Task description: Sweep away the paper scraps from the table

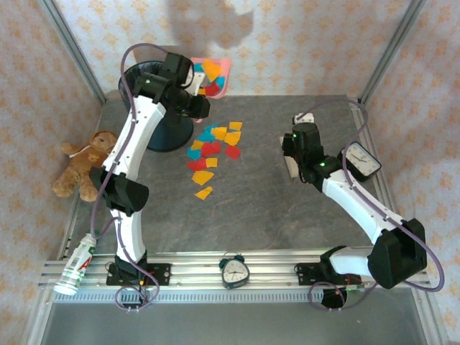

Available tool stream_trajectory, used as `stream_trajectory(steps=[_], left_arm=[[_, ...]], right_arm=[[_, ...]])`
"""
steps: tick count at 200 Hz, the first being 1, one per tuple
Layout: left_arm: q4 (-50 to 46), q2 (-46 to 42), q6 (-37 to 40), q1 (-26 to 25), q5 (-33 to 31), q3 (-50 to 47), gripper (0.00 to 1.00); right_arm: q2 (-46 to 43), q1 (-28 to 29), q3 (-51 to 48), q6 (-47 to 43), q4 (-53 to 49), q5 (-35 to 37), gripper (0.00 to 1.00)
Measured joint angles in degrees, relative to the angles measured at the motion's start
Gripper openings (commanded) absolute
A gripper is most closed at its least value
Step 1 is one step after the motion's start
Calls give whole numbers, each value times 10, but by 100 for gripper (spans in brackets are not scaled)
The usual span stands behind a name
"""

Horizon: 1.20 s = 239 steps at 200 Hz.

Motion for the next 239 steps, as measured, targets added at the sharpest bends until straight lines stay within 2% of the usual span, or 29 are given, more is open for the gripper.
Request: stream_trajectory(steps=[85, 147, 169, 206, 239], left_arm=[[118, -16, -136, 98, 75, -36, 0], [216, -26, -251, 144, 125, -103, 0], [269, -38, -302, 158, 147, -139, 0], [407, -69, -430, 178, 186, -233, 0], [513, -70, -531, 181, 210, -279, 0]], right_arm=[[0, 0, 0, 0, -6, 0, 0], [0, 0, 0, 3, -14, -3, 0], [0, 0, 0, 7, -14, -4, 0], [0, 0, 0, 12, -14, -4, 0], [0, -2, 0, 13, -17, -4, 0]])
